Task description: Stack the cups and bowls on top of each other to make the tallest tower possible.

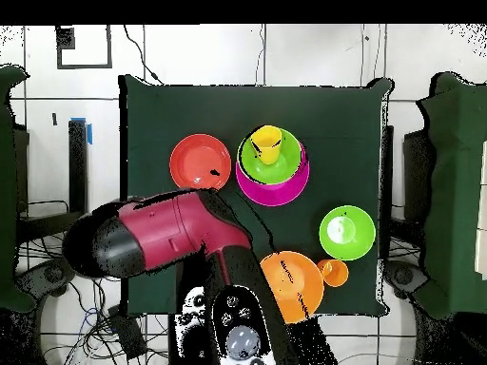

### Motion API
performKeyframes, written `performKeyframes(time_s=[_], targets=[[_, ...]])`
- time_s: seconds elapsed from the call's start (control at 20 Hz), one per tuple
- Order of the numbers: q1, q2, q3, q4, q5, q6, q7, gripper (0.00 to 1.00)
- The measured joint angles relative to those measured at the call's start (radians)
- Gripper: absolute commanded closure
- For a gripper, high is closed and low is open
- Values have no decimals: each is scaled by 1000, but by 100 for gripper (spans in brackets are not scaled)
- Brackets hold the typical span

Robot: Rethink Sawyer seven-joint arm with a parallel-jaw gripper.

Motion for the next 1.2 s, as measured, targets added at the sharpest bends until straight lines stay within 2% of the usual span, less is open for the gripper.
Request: performKeyframes(time_s=[0.7,1.2], targets=[[-37,139,1,-209,-6,37,0,0],[-63,177,-2,-252,-25,153,0,0]])
